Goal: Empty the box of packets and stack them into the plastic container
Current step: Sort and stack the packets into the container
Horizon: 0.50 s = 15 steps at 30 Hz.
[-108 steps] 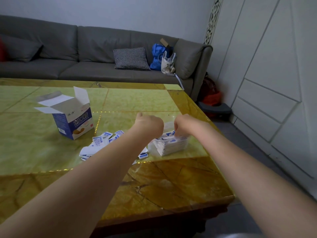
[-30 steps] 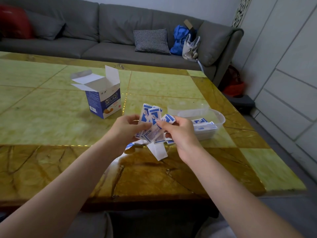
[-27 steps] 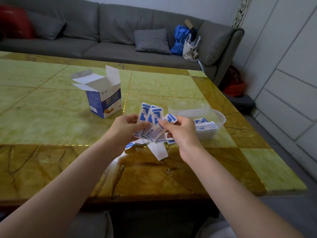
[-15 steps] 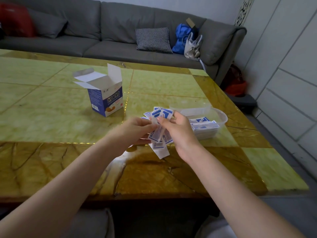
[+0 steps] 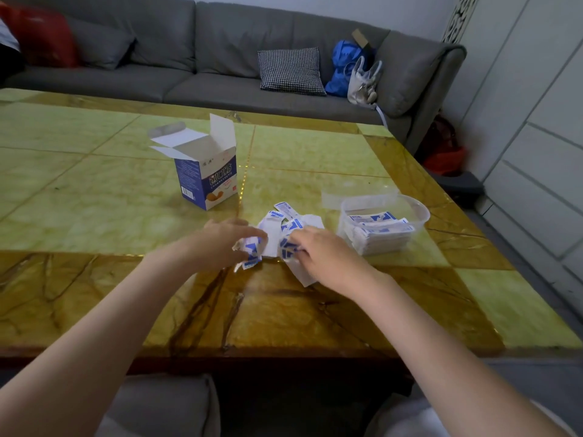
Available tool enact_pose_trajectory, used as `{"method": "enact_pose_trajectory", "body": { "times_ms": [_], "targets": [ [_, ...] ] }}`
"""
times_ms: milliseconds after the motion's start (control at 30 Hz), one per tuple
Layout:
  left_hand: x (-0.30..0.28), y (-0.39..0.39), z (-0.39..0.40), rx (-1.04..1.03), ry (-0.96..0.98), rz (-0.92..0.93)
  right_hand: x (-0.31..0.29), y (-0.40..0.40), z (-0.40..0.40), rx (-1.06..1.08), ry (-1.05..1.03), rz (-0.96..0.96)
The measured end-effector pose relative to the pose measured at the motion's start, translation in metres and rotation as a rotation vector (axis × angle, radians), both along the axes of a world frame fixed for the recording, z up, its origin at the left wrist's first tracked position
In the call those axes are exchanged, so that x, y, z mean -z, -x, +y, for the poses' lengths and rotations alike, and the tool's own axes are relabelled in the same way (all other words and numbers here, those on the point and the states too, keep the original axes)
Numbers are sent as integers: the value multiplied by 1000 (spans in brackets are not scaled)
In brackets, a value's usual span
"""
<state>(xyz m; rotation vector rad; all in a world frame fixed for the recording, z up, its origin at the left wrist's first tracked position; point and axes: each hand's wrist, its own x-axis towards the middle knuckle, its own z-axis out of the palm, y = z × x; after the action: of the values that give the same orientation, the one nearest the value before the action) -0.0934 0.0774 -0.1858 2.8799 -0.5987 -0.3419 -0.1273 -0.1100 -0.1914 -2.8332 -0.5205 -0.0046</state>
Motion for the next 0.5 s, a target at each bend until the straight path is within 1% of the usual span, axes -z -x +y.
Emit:
{"method": "enact_pose_trajectory", "body": {
  "times_ms": [67,133,267,433,500],
  "targets": [
    [3,-2,-1,14,-42,-13,5,2,3,-18,38,51],
    [5,-6,1,4,-28,-37,5,4,4,-21,74,94],
    [4,-7,4,5,-5,-80,-1,9,3,-40,138,104],
    [2,-3,2,148,-23,-31,2,6,2,-19,29,16],
    [2,-2,-1,130,-33,-35,2,4,1,12,-14,2]
  ]
}}
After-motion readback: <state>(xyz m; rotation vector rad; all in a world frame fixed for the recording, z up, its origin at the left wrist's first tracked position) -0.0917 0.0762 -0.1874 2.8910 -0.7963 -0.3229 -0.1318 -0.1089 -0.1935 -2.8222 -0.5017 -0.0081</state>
